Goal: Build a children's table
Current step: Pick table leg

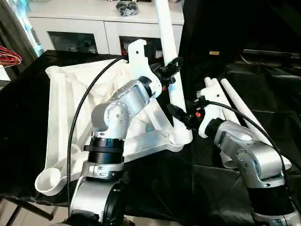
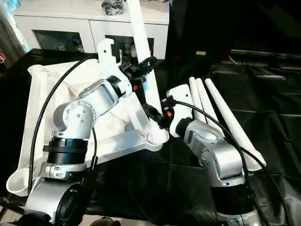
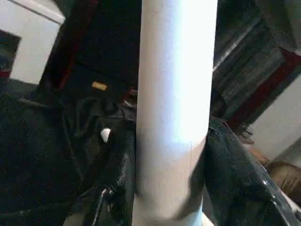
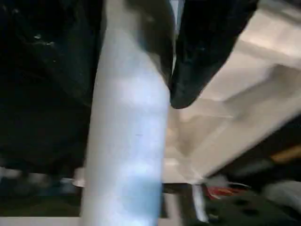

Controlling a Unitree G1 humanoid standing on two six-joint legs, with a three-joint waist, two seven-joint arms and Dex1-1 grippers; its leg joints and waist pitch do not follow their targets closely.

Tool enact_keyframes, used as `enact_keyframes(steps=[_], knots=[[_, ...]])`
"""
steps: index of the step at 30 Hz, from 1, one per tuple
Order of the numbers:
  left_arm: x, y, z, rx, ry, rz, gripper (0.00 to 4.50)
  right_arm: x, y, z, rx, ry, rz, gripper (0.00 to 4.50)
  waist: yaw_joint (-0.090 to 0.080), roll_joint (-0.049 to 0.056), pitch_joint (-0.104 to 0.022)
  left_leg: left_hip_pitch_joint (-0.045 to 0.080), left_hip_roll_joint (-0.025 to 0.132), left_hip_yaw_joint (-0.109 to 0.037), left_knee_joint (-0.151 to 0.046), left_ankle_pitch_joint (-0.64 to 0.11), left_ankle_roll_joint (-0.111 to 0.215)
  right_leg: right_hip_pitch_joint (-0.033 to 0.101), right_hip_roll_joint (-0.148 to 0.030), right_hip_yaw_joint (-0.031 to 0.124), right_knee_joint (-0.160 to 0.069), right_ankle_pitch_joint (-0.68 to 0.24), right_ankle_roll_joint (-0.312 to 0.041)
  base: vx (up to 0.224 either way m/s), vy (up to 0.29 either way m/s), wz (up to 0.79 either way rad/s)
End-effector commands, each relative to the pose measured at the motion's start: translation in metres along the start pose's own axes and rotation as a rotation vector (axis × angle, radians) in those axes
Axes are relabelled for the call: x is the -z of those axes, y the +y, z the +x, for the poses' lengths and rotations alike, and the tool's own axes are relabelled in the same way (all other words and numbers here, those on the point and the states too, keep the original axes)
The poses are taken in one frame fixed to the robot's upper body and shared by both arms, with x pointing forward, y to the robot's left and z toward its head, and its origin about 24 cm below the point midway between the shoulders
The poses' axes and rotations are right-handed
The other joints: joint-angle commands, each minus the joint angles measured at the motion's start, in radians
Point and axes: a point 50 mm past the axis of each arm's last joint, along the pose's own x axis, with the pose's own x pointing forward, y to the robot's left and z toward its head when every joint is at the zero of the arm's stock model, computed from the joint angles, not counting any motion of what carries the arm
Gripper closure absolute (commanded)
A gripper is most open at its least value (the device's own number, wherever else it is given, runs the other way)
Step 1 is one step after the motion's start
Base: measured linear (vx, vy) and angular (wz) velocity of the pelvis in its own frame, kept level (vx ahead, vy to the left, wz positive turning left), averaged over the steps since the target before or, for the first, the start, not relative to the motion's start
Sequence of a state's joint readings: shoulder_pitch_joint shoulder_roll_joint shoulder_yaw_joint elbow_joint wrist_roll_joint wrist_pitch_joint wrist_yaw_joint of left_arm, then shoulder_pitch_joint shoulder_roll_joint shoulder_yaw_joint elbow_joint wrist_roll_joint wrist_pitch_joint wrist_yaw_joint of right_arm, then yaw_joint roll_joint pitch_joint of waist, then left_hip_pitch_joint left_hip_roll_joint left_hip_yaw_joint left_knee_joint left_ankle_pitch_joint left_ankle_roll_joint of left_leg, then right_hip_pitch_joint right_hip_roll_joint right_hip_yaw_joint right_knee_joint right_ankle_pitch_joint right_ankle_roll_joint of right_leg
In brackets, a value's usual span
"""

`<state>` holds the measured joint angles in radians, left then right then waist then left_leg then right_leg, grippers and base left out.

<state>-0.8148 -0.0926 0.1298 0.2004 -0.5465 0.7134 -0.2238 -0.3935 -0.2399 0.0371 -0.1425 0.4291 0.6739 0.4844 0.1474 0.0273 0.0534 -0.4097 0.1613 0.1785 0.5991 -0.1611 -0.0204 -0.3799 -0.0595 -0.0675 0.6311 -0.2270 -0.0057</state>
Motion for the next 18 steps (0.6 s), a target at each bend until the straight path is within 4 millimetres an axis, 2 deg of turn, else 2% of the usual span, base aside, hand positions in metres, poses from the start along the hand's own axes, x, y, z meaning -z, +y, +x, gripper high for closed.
enact_keyframes(steps=[1, 4, 5, 9, 10, 18], knots=[[0.01, -0.003, 0.001, 0.047, 0.048, -0.003, 2.73, -0.012, 0.004, -0.001, -0.071, -0.051, 0.009, 1.71, 0.002, -0.014, -0.073, 0.031, 0.073, -0.033, -0.057, -0.1, 0.05, 0.044, -0.103, 0.056, -0.073, -0.002, -0.185, 0.0, 0.0, 0.0], [0.007, -0.001, -0.004, 0.116, 0.058, 0.009, 2.74, -0.011, -0.004, -0.012, -0.12, -0.047, 0.043, 1.53, 0.006, -0.011, -0.074, 0.031, 0.075, -0.034, -0.057, -0.093, 0.049, 0.044, -0.101, 0.054, -0.069, 0.013, -0.19, 0.0, 0.0, 0.0], [0.005, -0.002, -0.007, 0.181, 0.068, 0.003, 2.76, -0.01, -0.006, -0.018, -0.157, -0.038, 0.053, 1.34, 0.005, -0.011, -0.074, 0.03, 0.075, -0.034, -0.057, -0.095, 0.047, 0.044, -0.101, 0.054, -0.068, 0.02, -0.192, 0.0, 0.0, 0.0], [0.001, -0.006, -0.012, 0.304, 0.073, -0.006, 2.76, -0.009, -0.006, -0.029, -0.261, -0.007, 0.062, 1.0, 0.009, -0.011, -0.075, 0.031, 0.073, -0.032, -0.054, -0.098, 0.052, 0.047, -0.102, 0.054, -0.069, 0.013, -0.204, 0.0, 0.0, 0.0], [-0.001, -0.007, -0.013, 0.331, 0.071, -0.008, 2.76, -0.009, -0.006, -0.032, -0.284, 0.003, 0.06, 0.95, 0.008, -0.011, -0.073, 0.027, 0.072, -0.033, -0.055, -0.095, 0.054, 0.047, -0.103, 0.054, -0.069, 0.015, -0.207, 0.0, 0.0, 0.0], [-0.019, -0.017, -0.026, 0.638, 0.003, -0.085, 2.76, -0.004, -0.004, -0.048, -0.47, 0.113, 0.065, 0.93, 0.013, -0.013, -0.074, 0.029, 0.073, -0.031, -0.051, -0.092, 0.066, 0.047, -0.105, 0.053, -0.07, -0.003, -0.233, 0.0, 0.0, 0.0]])
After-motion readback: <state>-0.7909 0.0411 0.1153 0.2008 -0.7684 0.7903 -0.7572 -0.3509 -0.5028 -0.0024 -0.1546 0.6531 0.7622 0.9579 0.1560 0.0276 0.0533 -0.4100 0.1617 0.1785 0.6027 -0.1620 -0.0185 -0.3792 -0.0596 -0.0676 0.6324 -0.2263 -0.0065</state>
